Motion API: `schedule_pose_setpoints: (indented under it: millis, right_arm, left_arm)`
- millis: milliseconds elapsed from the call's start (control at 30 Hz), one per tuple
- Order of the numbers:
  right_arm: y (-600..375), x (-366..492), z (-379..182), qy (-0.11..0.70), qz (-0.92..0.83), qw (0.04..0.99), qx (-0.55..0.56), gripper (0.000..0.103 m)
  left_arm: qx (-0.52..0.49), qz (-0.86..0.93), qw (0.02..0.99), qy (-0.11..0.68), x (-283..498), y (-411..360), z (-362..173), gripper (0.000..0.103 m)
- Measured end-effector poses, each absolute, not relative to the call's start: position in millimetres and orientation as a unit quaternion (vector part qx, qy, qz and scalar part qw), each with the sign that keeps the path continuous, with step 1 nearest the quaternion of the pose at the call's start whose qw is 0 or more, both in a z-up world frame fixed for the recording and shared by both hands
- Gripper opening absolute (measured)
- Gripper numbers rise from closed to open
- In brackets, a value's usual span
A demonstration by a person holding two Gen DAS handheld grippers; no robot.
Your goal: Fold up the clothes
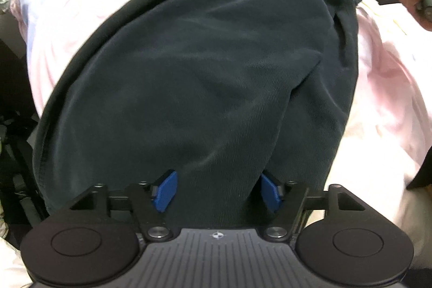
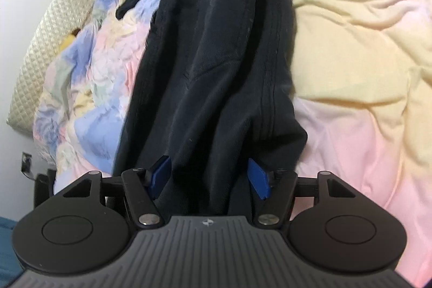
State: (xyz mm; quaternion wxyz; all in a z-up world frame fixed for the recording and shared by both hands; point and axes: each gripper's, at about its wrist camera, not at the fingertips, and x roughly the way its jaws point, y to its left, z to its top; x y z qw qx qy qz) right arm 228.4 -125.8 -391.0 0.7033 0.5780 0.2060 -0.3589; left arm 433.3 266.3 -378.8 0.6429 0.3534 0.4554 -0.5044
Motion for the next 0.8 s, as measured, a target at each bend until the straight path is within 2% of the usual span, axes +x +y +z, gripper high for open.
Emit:
schedule_pose_setpoints:
  millis: [167, 267, 433, 467, 633, 667, 700, 800]
  right_arm:
    - [-123, 217, -385, 0.181, -0.332, 0.707, 0.598, 0.065]
    - [-130, 223, -395, 0.197, -0.318, 0.706, 0.602, 0.065]
    - [-141, 241, -412, 0.235, -0.325, 0.695, 0.597, 0.06]
    - [-142, 243, -413, 0.238, -0.327, 0.695, 0.595, 0.06]
    - [-140, 246, -403, 0.234, -0.342, 0.719, 0.558, 0.025]
    - [-140, 244, -397, 0.23, -0.346, 0.726, 0.549, 0.013]
    - [-139, 243, -392, 0.227, -0.347, 0.731, 0.542, 0.007]
    - [-139, 237, -372, 0.216, -0.344, 0.743, 0.531, 0.004]
  left_arm:
    - [0.36, -0.498, 0.655, 0.441, 429, 269, -381, 0.052]
    - [0.36, -0.497, 0.656, 0.44, 434, 271, -379, 0.041]
    - [0.355, -0.496, 0.653, 0.449, 438, 271, -377, 0.015]
    - [0.361, -0.498, 0.651, 0.446, 441, 269, -372, 0.013]
    - [0.383, -0.515, 0.637, 0.428, 433, 268, -362, 0.002]
    - [0.381, -0.517, 0.635, 0.428, 433, 271, -358, 0.002]
    - [0.379, -0.52, 0.634, 0.429, 432, 274, -354, 0.001]
    - [0.381, -0.541, 0.622, 0.418, 424, 284, -338, 0.001]
